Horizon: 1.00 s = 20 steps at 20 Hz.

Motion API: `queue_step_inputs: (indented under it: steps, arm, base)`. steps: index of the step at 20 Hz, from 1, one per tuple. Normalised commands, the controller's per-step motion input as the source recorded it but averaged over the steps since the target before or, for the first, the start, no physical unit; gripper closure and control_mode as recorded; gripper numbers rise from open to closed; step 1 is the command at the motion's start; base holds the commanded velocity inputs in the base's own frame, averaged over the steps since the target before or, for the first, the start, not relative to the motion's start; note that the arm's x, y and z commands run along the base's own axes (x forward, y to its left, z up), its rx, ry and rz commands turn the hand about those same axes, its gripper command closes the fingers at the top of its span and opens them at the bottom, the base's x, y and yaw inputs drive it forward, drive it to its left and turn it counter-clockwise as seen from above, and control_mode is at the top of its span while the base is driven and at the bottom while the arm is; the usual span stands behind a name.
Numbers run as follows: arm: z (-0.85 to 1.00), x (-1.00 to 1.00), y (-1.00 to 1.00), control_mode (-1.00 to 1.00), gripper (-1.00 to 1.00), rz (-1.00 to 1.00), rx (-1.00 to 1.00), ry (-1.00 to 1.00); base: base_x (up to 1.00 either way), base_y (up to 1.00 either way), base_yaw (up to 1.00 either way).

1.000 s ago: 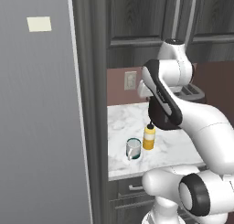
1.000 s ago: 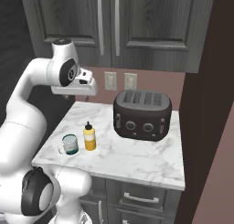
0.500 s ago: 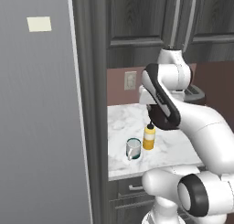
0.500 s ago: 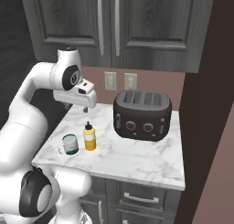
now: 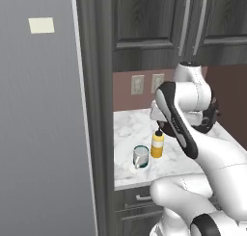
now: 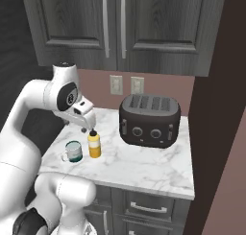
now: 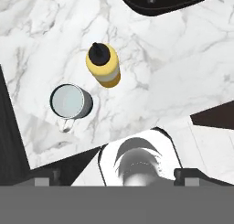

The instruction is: Pick the mug from the counter and place it inside the microwave. Then close the microwave.

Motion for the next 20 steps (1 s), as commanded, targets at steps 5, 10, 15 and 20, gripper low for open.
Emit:
queue_step_inputs:
  steps: [5,10,15,20]
  arm:
    - [-0.32,-0.01,0.26,-1.0,-1.0,-0.26,0.0,0.0]
    - [-0.19,0.0,0.46,-1.0,-1.0,-0.24,0.0,-0.05]
    - [-0.2,0.06,0.39,-1.0,-1.0,-0.15,0.0,-0.1]
    - [-0.19,0.11,0.13,-1.0,-1.0,-0.02,0.0,-0.04]
  base:
    - [0.0,0.0,0.0]
    - [0.0,0.0,0.0]
    - [0.0,0.0,0.0]
    - [0.0,0.0,0.0]
